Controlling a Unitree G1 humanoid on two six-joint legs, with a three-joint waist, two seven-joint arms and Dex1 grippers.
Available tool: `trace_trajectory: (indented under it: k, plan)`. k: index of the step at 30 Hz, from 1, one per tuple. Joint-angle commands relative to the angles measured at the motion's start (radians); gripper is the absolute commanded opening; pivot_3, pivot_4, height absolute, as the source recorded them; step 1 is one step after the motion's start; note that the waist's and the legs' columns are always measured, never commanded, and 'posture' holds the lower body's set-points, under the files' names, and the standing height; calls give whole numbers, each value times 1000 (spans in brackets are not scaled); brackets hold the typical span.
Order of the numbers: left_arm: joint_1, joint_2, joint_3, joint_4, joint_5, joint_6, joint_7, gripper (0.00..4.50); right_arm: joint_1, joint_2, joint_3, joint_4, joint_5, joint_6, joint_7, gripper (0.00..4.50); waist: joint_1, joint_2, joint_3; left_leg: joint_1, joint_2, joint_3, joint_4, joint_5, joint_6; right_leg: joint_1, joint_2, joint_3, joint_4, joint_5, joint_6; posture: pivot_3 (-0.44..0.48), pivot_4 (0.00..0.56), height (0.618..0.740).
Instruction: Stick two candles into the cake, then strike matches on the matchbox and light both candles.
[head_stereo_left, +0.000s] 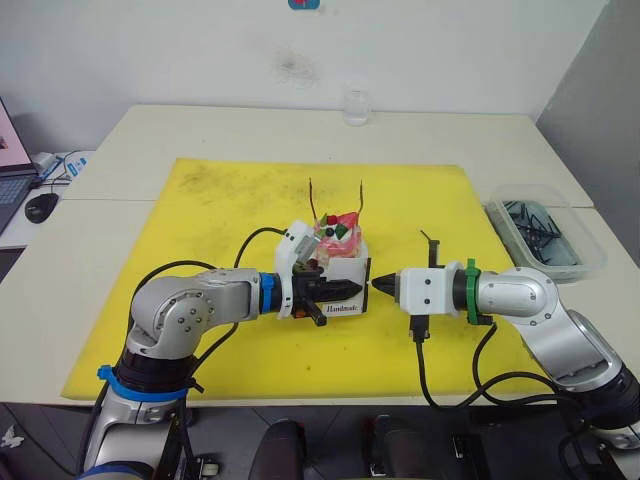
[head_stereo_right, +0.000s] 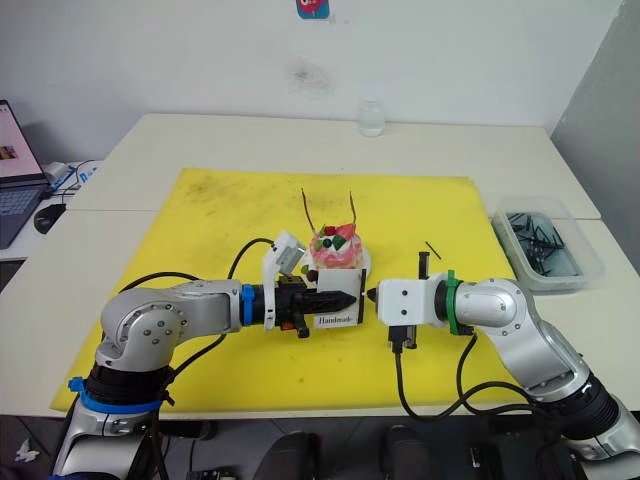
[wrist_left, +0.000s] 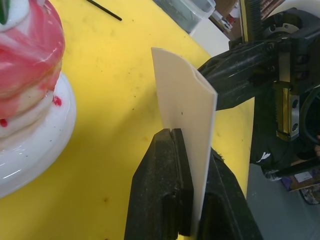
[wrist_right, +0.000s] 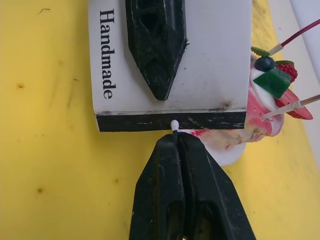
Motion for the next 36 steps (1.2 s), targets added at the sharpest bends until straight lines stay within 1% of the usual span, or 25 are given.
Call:
trace_trajectory:
  k: [1, 2, 3, 5, 7, 9, 13, 18, 21, 24, 26, 31, 34, 36]
  plan:
    - [-79, 4, 9, -26, 38, -101, -56, 0, 44, -24, 59, -35, 10, -83, 73, 27, 0, 0, 0, 0, 0, 0, 0, 0, 0, 0, 0, 0, 0, 0, 0, 0, 150, 740]
    - [-119, 32, 29, -6, 73, -138, -69, 0, 65, -46, 66, -59, 27, -101, 107, 27, 0, 0, 0, 0, 0, 0, 0, 0, 0, 0, 0, 0, 0, 0, 0, 0, 150, 740]
    - [-169, 60, 72, 22, 96, -171, -67, 0, 78, -71, 62, -83, 57, -117, 149, 27, 5, -3, 2, 0, 0, 0, 0, 0, 0, 0, 0, -1, 0, 0, 0, 0, 150, 740]
    - [-245, 107, 163, 59, 102, -202, -51, 0, 80, -109, 42, -97, 92, -147, 203, 27, 6, -3, 5, -1, 0, 0, 1, 0, 0, 0, 3, -4, 0, 0, 0, 0, 150, 740]
    - [-281, 115, 240, 58, 60, -180, -8, 0, 59, -116, 24, -80, 105, -158, 218, 27, -5, -2, 5, 1, 0, 0, 1, 0, 0, 0, 3, -1, 1, 0, 0, 0, 150, 740]
    - [-269, 116, 278, 8, 8, -129, 18, 0, 37, -108, 2, -68, 125, -135, 213, 27, -8, -2, 5, 3, 1, 2, 0, 0, 0, 1, 2, 0, 0, 0, 0, 0, 150, 740]
    - [-182, 115, 308, -100, -113, -28, 50, 0, 10, -83, -31, -63, 153, -80, 193, 27, -3, -3, 5, 1, 1, 0, 0, 0, 0, 1, 0, 0, 1, 0, 0, 0, 150, 740]
    - [-75, 157, 313, -149, -185, 17, 43, 0, 2, -64, -56, -62, 155, -33, 162, 27, 0, -3, 6, 1, 1, 0, 1, 0, -1, 1, -1, -1, 1, 0, 0, 0, 150, 740]
    - [-47, 182, 303, -140, -177, 4, 40, 0, -3, -55, -62, -65, 154, -12, 147, 27, 0, -3, 6, 1, 1, 0, 1, 1, -2, 1, -1, 0, 1, 1, 1, 0, 150, 740]
    - [-29, 201, 282, -134, -161, -16, 17, 0, -1, -52, -65, -75, 155, 6, 139, 27, 0, -3, 6, 2, 1, -1, 1, 1, -2, 1, -1, -1, 1, 1, 1, 0, 150, 740]
    - [10, 231, 268, -145, -145, -24, -15, 0, -1, -49, -75, -91, 164, 26, 131, 27, 0, -3, 5, 2, 1, 0, 1, 1, -2, 1, -1, 0, 1, 1, 1, 0, 150, 740]
    - [222, 315, 257, -166, -111, -47, -109, 0, -92, 8, -92, -98, 185, 113, 79, 27, -10, -3, 6, 2, 2, 1, 0, 1, -2, 0, -1, 1, 1, 1, 1, 0, 150, 740]
    - [327, 336, 224, -148, -28, -115, -142, 0, -160, 60, -77, -88, 176, 166, 41, 27, -4, -3, 6, 2, 2, -1, -1, 1, -2, 0, 0, -1, 2, 0, 0, 0, 150, 740]
    - [356, 331, 204, -133, 6, -147, -154, 0, -215, 108, -58, -64, 157, 191, 4, 27, -1, -3, 6, 2, 2, -1, 0, 1, -2, 0, 0, -1, 2, 0, -1, 0, 150, 740]
